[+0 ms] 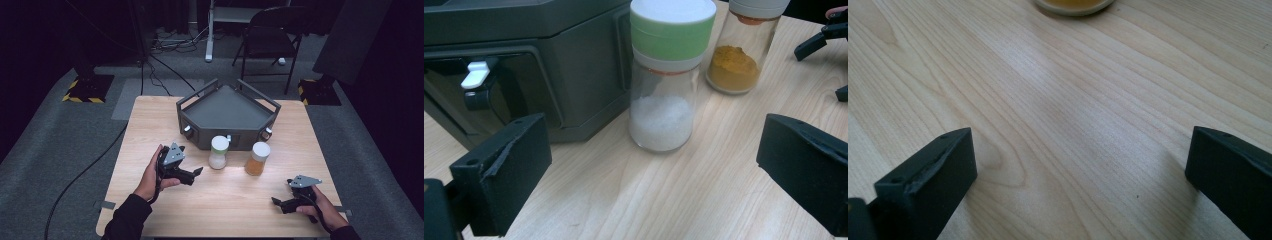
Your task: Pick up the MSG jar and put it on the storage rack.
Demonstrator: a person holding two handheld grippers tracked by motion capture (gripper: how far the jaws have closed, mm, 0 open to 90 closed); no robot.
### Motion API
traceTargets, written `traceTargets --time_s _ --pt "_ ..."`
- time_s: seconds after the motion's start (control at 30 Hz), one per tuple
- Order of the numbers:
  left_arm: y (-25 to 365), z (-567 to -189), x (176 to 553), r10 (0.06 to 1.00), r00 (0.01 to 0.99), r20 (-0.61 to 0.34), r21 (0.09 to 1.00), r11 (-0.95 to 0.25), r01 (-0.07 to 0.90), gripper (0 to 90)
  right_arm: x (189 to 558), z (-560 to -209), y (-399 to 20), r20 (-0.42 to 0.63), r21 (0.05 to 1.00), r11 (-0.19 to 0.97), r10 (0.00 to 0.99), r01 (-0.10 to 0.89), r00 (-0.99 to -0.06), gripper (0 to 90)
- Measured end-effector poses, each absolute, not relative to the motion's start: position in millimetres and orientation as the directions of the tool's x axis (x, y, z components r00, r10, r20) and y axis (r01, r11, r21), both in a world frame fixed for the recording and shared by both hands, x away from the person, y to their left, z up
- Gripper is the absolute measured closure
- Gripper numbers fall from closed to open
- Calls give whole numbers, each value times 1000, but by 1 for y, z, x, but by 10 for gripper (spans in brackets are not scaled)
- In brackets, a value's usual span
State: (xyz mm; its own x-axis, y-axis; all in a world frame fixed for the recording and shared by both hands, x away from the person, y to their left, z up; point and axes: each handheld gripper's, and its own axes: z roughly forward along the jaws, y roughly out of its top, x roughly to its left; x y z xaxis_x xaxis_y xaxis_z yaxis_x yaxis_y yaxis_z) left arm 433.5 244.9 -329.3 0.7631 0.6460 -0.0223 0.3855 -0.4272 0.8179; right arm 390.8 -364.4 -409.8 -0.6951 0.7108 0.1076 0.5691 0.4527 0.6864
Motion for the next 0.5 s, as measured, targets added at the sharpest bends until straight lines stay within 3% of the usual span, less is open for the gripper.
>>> traceTargets --time_s 0.5 --pt "236 -338 450 636 768 -75 835 -381 398 8 391 -410 -364 107 686 453 711 569 -695 0"
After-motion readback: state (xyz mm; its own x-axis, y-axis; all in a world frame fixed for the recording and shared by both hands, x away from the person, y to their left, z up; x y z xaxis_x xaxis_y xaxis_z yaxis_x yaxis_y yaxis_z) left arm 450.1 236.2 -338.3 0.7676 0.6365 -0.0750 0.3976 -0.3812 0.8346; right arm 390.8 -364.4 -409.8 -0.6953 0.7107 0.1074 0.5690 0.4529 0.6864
